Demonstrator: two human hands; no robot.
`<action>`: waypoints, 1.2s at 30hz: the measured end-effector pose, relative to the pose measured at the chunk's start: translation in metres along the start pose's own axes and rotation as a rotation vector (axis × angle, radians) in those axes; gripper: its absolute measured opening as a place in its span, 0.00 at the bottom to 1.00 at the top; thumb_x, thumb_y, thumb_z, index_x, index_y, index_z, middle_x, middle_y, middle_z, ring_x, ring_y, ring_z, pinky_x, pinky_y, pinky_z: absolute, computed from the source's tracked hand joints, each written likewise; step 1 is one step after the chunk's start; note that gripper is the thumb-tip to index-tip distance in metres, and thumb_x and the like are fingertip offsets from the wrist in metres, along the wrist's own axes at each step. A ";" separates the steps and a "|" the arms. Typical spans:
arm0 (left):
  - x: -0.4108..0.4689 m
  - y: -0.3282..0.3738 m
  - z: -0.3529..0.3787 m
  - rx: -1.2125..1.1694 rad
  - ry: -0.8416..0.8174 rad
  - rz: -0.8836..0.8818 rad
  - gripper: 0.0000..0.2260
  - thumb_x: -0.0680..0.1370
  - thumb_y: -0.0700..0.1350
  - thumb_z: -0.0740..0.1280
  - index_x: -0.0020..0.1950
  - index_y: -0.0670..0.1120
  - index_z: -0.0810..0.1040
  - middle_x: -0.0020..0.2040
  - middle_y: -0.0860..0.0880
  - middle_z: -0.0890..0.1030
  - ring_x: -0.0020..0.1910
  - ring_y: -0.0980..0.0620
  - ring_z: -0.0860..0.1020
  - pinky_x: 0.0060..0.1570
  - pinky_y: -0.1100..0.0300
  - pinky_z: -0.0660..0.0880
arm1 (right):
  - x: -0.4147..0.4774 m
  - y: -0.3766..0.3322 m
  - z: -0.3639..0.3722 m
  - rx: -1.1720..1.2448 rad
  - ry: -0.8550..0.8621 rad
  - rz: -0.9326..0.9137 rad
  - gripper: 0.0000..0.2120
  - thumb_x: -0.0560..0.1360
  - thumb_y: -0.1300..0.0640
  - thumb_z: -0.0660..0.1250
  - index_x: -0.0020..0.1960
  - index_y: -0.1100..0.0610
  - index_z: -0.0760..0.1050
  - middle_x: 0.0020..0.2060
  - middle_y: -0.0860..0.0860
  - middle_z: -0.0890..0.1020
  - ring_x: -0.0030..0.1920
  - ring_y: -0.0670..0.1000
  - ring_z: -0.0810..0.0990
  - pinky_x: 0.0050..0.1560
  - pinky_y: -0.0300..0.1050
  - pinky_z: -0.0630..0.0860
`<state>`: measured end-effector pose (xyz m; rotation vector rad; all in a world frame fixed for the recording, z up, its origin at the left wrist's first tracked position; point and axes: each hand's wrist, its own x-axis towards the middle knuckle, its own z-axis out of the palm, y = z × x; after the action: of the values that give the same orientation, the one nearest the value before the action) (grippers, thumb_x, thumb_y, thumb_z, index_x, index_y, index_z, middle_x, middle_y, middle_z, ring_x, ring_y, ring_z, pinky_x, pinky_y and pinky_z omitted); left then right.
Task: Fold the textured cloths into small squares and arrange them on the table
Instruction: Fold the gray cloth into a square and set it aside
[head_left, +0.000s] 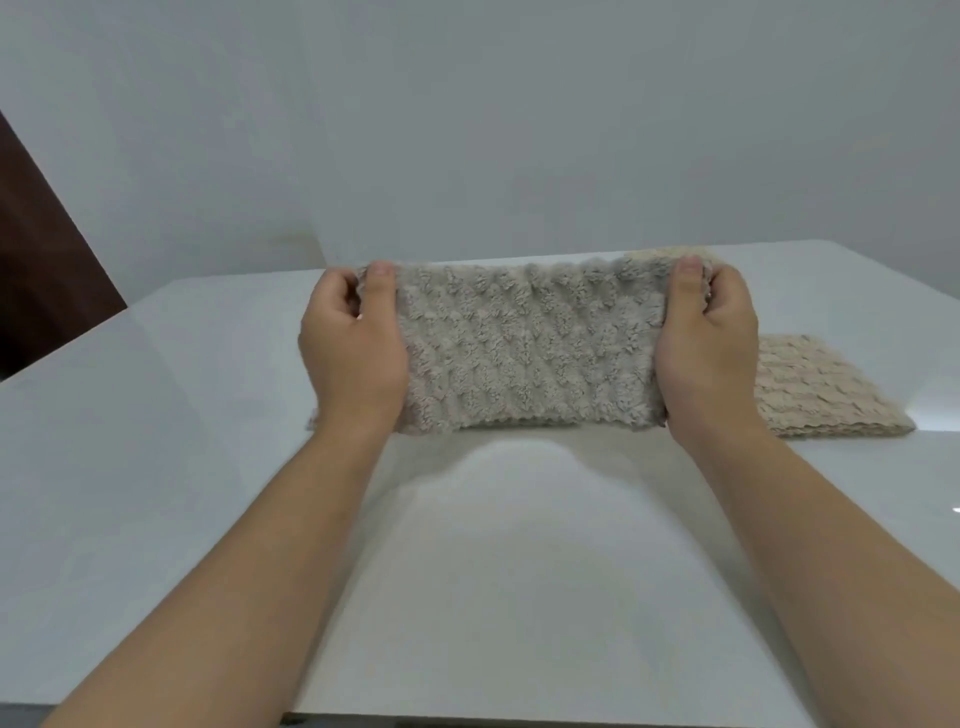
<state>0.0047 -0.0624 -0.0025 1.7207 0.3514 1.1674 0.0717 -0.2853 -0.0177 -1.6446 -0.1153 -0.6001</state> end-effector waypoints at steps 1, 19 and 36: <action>-0.001 0.008 0.005 0.019 -0.018 0.013 0.17 0.82 0.52 0.65 0.36 0.48 0.68 0.31 0.55 0.68 0.29 0.60 0.66 0.32 0.64 0.64 | -0.002 -0.003 0.000 0.001 0.006 -0.015 0.16 0.85 0.44 0.55 0.44 0.52 0.65 0.35 0.46 0.68 0.29 0.38 0.68 0.32 0.32 0.67; -0.052 0.035 0.047 0.068 -0.242 0.168 0.09 0.81 0.55 0.66 0.43 0.54 0.78 0.38 0.62 0.81 0.37 0.60 0.80 0.37 0.65 0.73 | -0.036 -0.010 0.008 0.274 -0.351 -0.071 0.04 0.78 0.49 0.71 0.51 0.42 0.77 0.40 0.42 0.82 0.43 0.45 0.83 0.45 0.45 0.80; -0.057 0.035 0.046 0.017 -0.299 0.215 0.13 0.76 0.62 0.71 0.50 0.53 0.81 0.43 0.57 0.84 0.41 0.57 0.84 0.43 0.52 0.81 | -0.036 -0.012 0.004 0.431 -0.507 0.014 0.19 0.82 0.56 0.54 0.58 0.55 0.84 0.48 0.54 0.86 0.50 0.53 0.83 0.43 0.55 0.81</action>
<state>0.0046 -0.1434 -0.0067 1.9508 -0.0072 1.0367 0.0374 -0.2694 -0.0233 -1.3393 -0.5637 -0.1185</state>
